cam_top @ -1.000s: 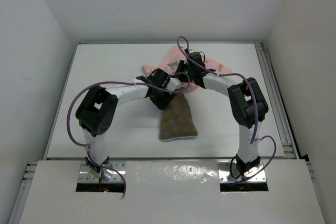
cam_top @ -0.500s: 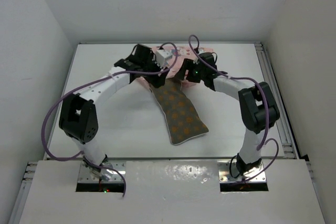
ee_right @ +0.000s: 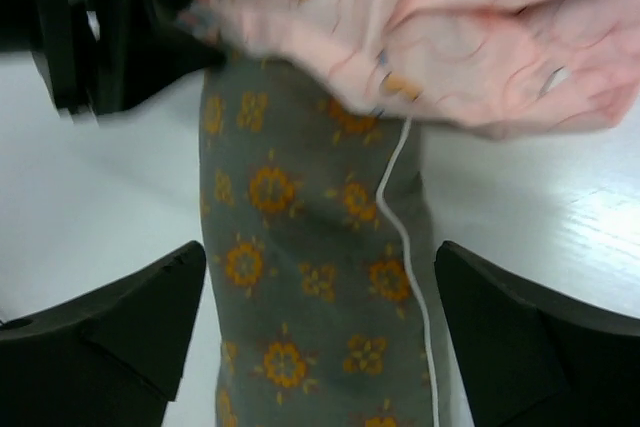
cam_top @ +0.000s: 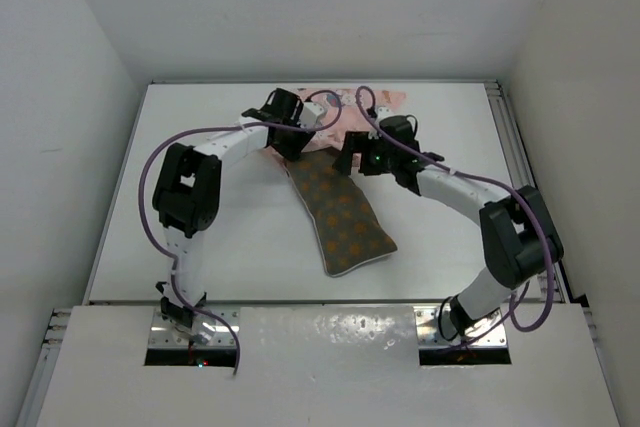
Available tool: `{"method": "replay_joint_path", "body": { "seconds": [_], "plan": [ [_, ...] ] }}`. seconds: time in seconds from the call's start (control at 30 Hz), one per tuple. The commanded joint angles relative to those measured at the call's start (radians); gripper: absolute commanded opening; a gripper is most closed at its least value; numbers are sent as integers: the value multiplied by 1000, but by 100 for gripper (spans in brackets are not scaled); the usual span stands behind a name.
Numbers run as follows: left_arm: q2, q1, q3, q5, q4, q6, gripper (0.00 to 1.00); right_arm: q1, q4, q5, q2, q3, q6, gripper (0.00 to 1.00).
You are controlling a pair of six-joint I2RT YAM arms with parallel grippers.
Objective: Put the pillow into the pillowcase
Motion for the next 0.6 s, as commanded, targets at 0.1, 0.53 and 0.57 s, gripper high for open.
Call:
{"method": "replay_joint_path", "body": {
  "seconds": [0.1,0.53,0.57],
  "plan": [
    [-98,0,-19,38,50,4,7,120,-3,92,47,-27,-1,99],
    [-331,-79,-223,45,12,52,0,128,51,91,173,42,120,0],
    [-348,-82,-234,44,3,56,0,123,57,91,163,42,125,0]
  ]
}}
